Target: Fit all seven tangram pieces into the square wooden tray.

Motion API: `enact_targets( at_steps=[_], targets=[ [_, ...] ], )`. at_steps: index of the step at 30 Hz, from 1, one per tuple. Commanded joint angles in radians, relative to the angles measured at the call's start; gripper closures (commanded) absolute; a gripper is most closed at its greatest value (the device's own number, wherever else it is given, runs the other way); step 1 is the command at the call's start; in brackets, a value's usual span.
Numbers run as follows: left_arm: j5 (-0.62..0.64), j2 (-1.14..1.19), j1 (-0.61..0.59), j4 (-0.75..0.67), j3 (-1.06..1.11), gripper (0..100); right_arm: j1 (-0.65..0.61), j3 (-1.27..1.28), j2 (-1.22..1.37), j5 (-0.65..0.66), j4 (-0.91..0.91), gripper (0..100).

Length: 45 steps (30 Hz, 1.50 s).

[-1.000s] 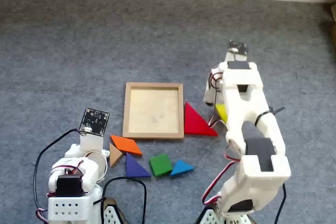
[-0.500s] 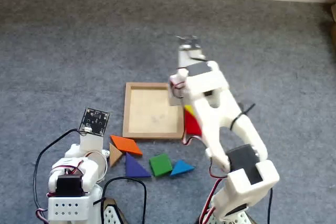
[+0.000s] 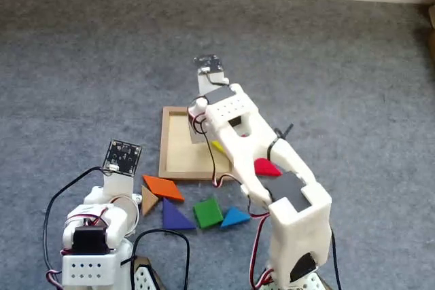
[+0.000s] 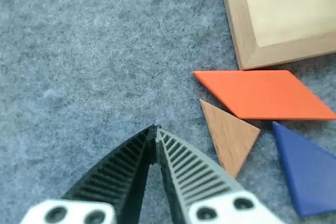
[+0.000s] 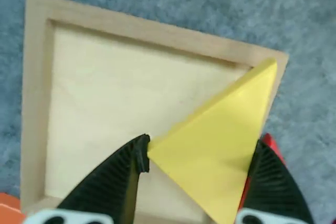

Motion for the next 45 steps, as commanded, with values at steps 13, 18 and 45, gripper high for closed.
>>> enact_targets(
  at_steps=[13, 18, 45],
  targets=[
    [0.003, -0.024, -0.007, 0.003, 0.019, 99, -0.041, -0.050, -0.018, -0.130, -0.008, 78.1],
    [0.003, -0.024, -0.007, 0.003, 0.019, 99, -0.050, -0.048, -0.018, -0.129, -0.008, 78.1],
    [0.003, -0.024, -0.007, 0.003, 0.019, 99, -0.051, -0.185, -0.015, -0.058, 0.193, 67.0]
  ],
)
